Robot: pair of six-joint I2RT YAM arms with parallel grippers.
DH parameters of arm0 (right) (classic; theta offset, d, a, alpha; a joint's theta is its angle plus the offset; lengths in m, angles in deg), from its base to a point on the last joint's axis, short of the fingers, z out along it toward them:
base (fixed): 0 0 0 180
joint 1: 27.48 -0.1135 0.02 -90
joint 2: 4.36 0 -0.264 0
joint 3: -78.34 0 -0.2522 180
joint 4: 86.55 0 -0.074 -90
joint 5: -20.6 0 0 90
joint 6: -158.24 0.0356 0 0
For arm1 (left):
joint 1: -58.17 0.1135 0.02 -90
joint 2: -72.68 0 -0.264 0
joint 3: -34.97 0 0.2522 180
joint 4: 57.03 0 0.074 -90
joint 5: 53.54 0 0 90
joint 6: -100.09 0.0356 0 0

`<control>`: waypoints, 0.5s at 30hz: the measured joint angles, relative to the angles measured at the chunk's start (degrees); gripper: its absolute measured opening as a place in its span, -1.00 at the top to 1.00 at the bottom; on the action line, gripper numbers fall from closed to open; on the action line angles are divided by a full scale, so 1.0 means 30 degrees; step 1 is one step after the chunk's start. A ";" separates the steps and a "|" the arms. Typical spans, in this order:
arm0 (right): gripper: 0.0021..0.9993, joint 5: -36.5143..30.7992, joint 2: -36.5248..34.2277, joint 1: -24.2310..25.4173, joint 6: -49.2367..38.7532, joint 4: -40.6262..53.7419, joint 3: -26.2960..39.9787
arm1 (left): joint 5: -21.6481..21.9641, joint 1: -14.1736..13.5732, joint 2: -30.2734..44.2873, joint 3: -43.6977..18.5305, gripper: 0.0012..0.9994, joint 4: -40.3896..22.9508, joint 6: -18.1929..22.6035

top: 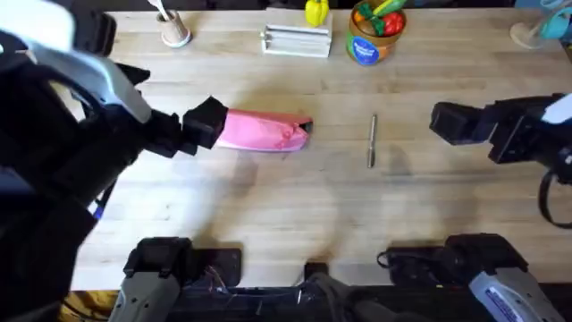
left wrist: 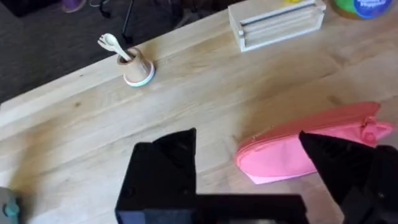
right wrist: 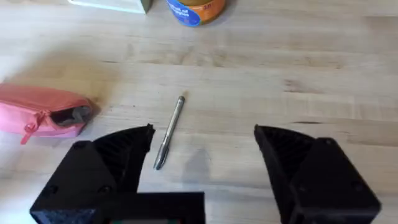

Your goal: Unzip the bag, pick up the pens from the table one at a time and place them inside, then zip the bag closed.

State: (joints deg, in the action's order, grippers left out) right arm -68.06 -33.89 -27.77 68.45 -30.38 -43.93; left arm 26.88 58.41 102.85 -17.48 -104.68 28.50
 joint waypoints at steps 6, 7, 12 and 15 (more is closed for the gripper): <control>-0.99 0.0000 -0.4455 0.0000 0.0000 0.2683 0.4351 | -0.0919 0.0006 0.4982 -0.5139 -0.98 -0.3442 0.5074; -0.99 0.0000 -0.5052 0.0000 0.0000 0.3071 0.5033 | -0.0977 0.0006 0.5636 -0.5933 -0.98 -0.4003 0.5933; -0.99 0.0177 -0.6636 0.0000 0.0000 0.4063 0.7161 | -0.1107 -0.0001 0.7915 -0.8235 -0.99 -0.5886 1.0940; -0.99 0.0701 -0.6831 0.0000 0.0000 0.4048 0.7505 | -0.1115 -0.0001 0.8947 -0.8303 -0.99 -0.6001 1.3516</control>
State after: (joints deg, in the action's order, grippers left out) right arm -65.96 -54.38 -27.77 68.45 -18.24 -21.42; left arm 23.54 58.40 129.69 -42.39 -122.68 69.04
